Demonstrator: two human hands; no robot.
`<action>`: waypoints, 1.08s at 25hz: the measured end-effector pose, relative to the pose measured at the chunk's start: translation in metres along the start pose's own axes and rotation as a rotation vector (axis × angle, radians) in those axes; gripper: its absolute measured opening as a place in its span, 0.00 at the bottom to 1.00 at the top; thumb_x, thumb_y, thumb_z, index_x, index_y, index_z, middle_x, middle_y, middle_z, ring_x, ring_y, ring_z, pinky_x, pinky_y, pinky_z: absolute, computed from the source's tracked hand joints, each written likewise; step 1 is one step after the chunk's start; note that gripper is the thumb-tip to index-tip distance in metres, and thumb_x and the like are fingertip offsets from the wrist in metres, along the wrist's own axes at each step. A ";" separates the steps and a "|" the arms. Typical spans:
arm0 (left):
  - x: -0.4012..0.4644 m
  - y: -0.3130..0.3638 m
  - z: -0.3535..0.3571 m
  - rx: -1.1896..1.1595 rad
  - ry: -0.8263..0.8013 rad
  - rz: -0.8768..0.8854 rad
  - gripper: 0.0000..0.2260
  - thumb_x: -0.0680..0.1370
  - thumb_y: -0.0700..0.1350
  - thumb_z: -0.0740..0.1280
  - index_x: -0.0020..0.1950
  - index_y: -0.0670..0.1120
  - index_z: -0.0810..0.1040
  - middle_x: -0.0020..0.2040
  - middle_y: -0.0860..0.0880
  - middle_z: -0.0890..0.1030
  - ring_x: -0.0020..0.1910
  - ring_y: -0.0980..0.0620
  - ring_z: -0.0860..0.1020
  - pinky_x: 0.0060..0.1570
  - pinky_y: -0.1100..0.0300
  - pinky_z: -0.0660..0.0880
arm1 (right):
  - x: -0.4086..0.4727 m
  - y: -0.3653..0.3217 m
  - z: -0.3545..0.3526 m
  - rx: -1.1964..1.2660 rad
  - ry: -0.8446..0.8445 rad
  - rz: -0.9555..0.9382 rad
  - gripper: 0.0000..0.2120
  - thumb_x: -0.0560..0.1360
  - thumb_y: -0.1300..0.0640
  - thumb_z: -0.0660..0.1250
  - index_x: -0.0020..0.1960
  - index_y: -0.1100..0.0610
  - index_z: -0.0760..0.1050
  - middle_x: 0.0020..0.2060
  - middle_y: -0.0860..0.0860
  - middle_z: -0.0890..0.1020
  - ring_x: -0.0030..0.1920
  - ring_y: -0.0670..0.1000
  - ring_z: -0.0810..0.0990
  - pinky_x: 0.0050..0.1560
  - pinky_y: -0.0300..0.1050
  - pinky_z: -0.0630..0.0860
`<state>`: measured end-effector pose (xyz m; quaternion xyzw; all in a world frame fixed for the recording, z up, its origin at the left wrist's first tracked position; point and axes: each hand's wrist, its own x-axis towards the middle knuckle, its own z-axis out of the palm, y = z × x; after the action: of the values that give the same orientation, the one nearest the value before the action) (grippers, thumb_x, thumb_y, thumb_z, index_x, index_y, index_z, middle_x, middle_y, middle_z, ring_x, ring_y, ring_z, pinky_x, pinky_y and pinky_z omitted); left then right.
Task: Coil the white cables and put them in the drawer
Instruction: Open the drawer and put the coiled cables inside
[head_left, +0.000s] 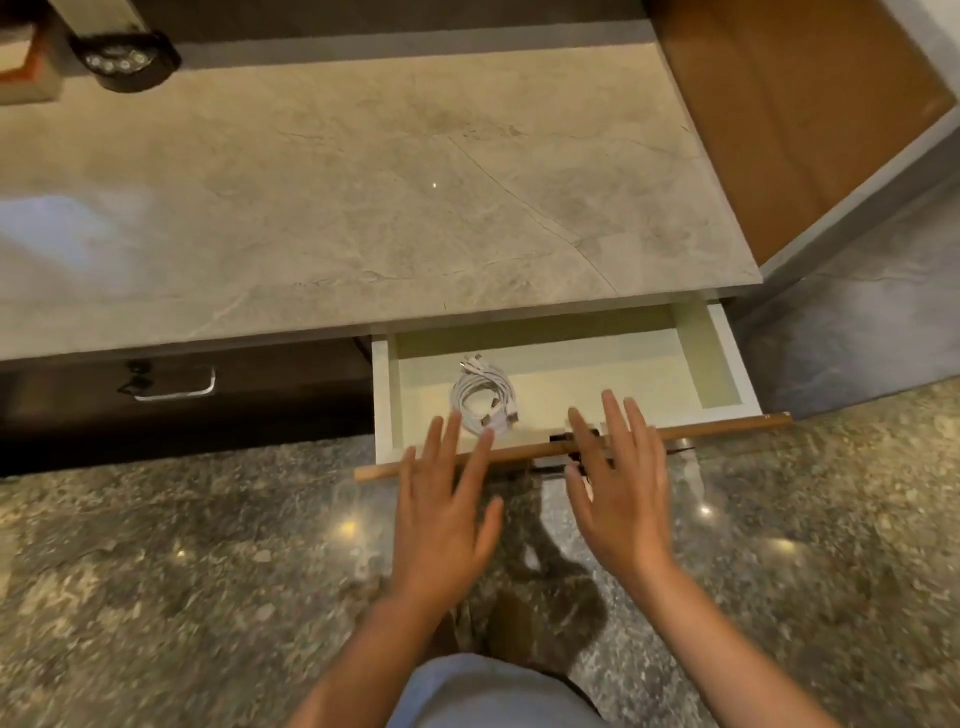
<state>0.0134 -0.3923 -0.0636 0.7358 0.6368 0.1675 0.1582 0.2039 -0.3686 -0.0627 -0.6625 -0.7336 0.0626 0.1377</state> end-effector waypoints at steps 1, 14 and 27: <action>-0.019 -0.002 0.019 0.086 -0.058 0.037 0.30 0.77 0.55 0.57 0.77 0.53 0.51 0.78 0.46 0.45 0.77 0.46 0.46 0.73 0.44 0.48 | -0.021 0.006 0.011 -0.097 -0.052 -0.026 0.25 0.78 0.45 0.49 0.74 0.51 0.58 0.75 0.57 0.57 0.74 0.60 0.53 0.71 0.60 0.52; -0.019 -0.007 0.077 0.249 -0.119 -0.201 0.32 0.77 0.62 0.46 0.76 0.53 0.39 0.75 0.55 0.30 0.75 0.52 0.36 0.71 0.41 0.38 | -0.031 0.033 0.063 -0.213 -0.195 -0.003 0.31 0.76 0.40 0.52 0.76 0.48 0.51 0.77 0.54 0.52 0.75 0.60 0.53 0.70 0.65 0.54; 0.087 -0.043 0.068 0.236 -0.157 -0.165 0.30 0.77 0.63 0.39 0.75 0.54 0.34 0.75 0.54 0.31 0.75 0.51 0.34 0.71 0.42 0.36 | 0.077 0.024 0.083 -0.214 -0.158 0.050 0.31 0.76 0.39 0.47 0.76 0.48 0.49 0.76 0.55 0.51 0.75 0.58 0.53 0.69 0.67 0.55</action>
<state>0.0168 -0.3017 -0.1396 0.7053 0.6961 0.0198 0.1329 0.1967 -0.2819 -0.1394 -0.6847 -0.7277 0.0393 0.0066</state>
